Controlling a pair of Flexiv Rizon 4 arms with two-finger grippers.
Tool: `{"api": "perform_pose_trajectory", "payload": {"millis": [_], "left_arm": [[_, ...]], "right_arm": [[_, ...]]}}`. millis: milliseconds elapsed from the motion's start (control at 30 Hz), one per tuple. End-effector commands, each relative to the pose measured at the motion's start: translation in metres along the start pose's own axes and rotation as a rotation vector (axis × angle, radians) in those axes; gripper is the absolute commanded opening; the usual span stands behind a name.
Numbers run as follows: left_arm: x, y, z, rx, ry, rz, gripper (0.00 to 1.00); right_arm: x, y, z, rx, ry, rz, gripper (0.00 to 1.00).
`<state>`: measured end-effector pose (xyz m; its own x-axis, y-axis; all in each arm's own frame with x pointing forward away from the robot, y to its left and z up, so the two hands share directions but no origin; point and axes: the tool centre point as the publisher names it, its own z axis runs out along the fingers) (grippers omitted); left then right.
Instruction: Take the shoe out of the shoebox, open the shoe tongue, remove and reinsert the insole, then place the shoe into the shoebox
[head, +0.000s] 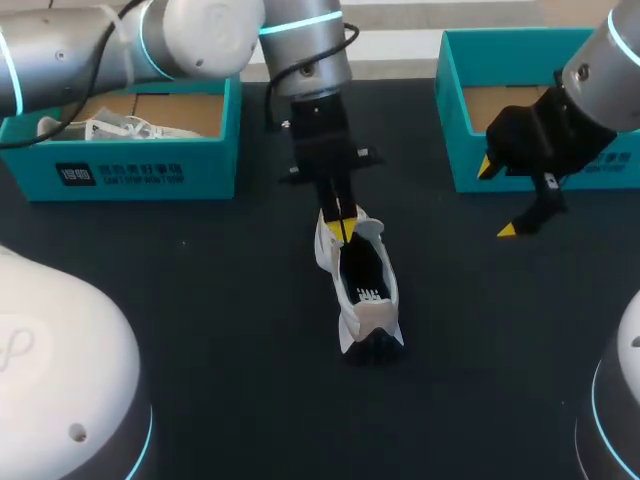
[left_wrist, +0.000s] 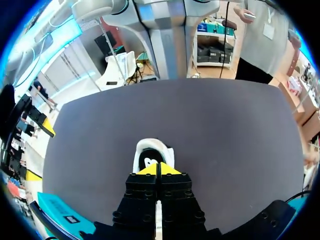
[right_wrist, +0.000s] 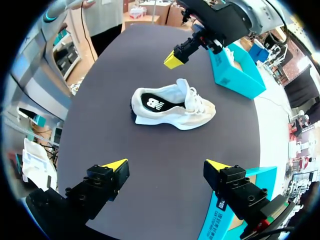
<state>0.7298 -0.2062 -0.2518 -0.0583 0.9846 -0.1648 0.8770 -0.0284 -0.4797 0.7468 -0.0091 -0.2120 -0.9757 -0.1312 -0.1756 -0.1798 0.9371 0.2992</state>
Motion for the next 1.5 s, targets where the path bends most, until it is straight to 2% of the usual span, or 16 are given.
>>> {"api": "perform_pose_trajectory", "payload": {"millis": [33, 467, 733, 1067, 1267, 1500], "left_arm": [[-0.005, -0.006, -0.006, -0.034, 0.071, -0.011, 0.0], [-0.005, -0.006, -0.006, -0.034, 0.071, -0.011, 0.0], [-0.021, 0.001, 0.032, -0.057, 0.158, 0.016, 0.0], [-0.015, 0.017, 0.067, -0.08, 0.177, 0.03, 0.0], [-0.012, 0.034, 0.084, -0.119, 0.178, 0.004, 0.0], [-0.017, 0.052, 0.105, -0.203, 0.171, -0.011, 0.0]], "right_arm": [[0.0, 0.0, 0.001, 0.002, -0.001, 0.0, 1.0], [0.0, 0.0, 0.001, 0.002, -0.001, 0.0, 1.0], [0.0, 0.0, 0.001, 0.002, -0.001, 0.0, 1.0], [0.0, 0.0, 0.001, 0.002, -0.001, 0.0, 1.0], [0.0, 0.0, 0.001, 0.002, -0.001, 0.0, 1.0], [0.0, 0.0, 0.001, 0.002, -0.001, 0.0, 1.0]]}}
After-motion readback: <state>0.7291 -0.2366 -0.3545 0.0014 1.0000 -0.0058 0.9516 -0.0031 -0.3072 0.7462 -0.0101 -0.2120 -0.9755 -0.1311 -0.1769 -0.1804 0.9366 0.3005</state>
